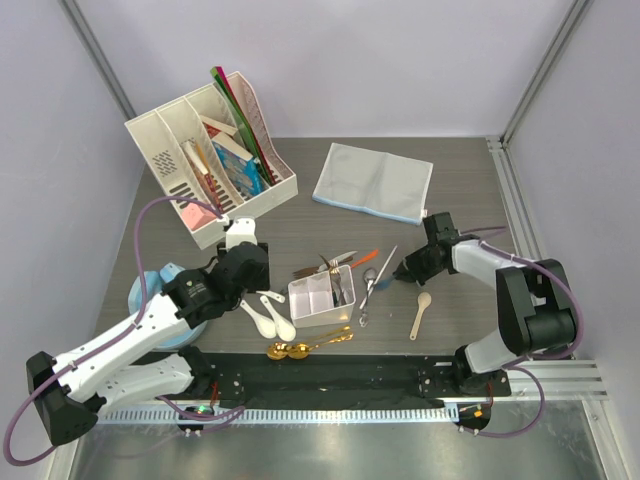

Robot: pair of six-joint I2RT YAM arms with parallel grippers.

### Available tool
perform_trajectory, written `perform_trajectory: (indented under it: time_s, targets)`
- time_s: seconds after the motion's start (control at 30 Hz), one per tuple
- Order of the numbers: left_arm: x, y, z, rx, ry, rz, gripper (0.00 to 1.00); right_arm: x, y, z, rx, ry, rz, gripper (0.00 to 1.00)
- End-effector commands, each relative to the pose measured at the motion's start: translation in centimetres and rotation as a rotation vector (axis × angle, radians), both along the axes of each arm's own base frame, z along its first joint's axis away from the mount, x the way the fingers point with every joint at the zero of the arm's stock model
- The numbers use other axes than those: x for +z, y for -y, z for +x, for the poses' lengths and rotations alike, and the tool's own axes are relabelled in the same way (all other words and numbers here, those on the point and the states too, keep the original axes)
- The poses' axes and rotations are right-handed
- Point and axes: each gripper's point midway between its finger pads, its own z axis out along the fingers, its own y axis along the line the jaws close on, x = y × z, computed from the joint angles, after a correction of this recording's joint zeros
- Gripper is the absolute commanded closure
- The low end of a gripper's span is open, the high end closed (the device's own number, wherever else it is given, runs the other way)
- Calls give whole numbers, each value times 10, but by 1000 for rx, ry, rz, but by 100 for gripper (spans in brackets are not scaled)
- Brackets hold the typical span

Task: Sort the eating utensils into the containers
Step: Move the fork to the center of the board.

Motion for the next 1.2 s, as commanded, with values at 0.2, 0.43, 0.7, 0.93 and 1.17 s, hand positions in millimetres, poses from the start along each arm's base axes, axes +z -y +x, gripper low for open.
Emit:
perform_trajectory:
  time_s: [0.2, 0.43, 0.7, 0.93, 1.17]
  targets:
    - [18, -2, 3, 17, 32, -20, 43, -11, 104, 76, -566, 72, -136, 92]
    - [22, 18, 13, -50, -8, 26, 44, -31, 100, 100, -843, 50, 65, 93]
    - [29, 30, 15, -46, -12, -44, 46, -46, 104, 102, -916, 43, 66, 66]
    - [22, 33, 14, -54, -26, -37, 46, -9, 114, 99, -673, 122, -116, 31]
    - [11, 35, 13, -72, -44, -27, 46, 68, 123, 95, -126, 323, -373, 32]
